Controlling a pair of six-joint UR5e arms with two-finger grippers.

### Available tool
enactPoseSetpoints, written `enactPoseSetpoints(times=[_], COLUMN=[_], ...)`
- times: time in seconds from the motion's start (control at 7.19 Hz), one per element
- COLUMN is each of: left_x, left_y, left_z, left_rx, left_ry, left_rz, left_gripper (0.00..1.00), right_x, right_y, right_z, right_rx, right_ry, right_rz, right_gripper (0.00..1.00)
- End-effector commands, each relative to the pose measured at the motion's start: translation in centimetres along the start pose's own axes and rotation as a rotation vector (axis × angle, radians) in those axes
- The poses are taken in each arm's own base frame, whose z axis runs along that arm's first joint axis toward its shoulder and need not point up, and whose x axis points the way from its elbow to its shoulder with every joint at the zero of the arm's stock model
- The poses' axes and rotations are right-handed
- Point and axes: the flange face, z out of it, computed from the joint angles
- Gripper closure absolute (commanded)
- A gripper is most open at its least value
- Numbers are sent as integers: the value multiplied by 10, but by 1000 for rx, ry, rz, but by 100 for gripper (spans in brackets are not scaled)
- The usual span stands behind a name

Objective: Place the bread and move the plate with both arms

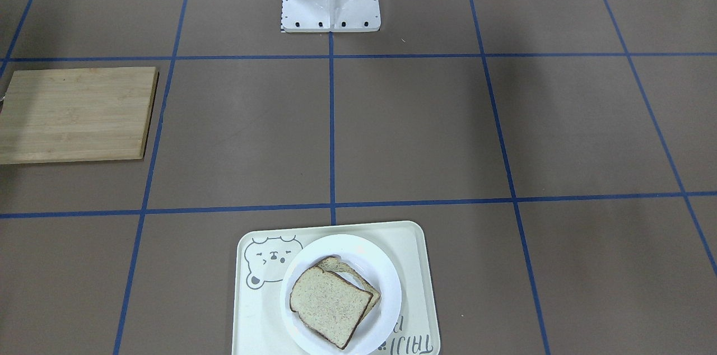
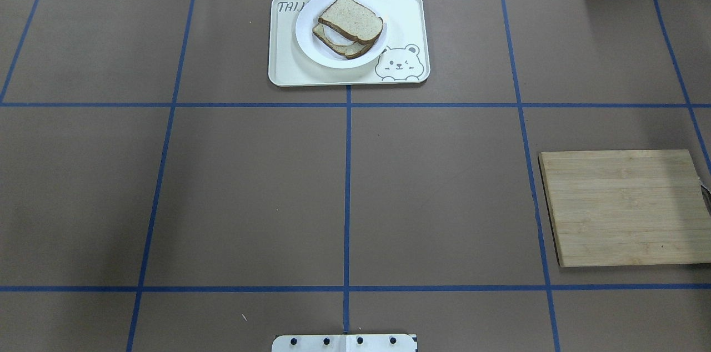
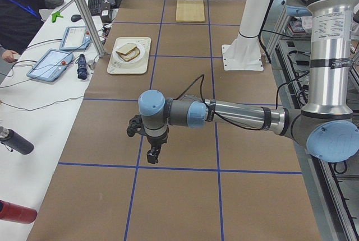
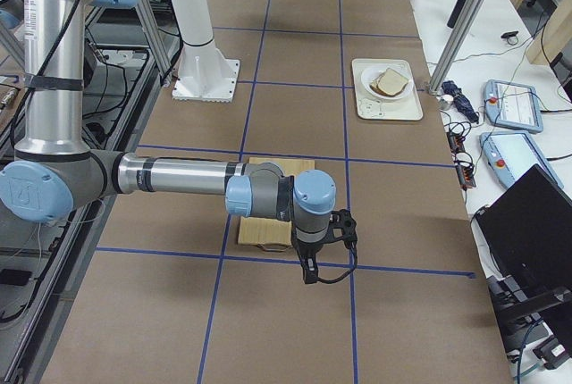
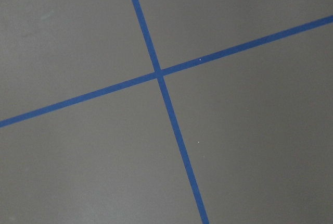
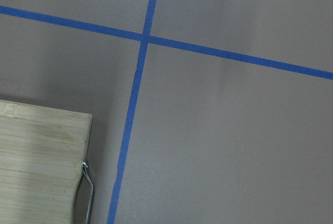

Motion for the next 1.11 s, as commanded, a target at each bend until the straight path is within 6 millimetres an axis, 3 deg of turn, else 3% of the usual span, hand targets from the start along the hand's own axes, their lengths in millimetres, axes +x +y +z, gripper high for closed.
enactPoseSetpoints(times=[0.0, 0.42, 0.56, 0.97], left_x=[-8, -10, -10, 2], left_y=[3, 3, 4, 3], left_z=[9, 11, 12, 3], left_rx=[-6, -11, -16, 17], left_ry=[5, 6, 7, 51], left_rz=[-10, -16, -22, 4], left_gripper=[2, 2, 2, 2], right_x=[2, 4, 1, 0], right_y=[2, 7, 1, -3], right_z=[3, 4, -5, -12], right_rx=[-5, -12, 8, 14], right_ry=[-2, 14, 20, 53], right_rz=[4, 3, 0, -10], right_gripper=[0, 0, 0, 0])
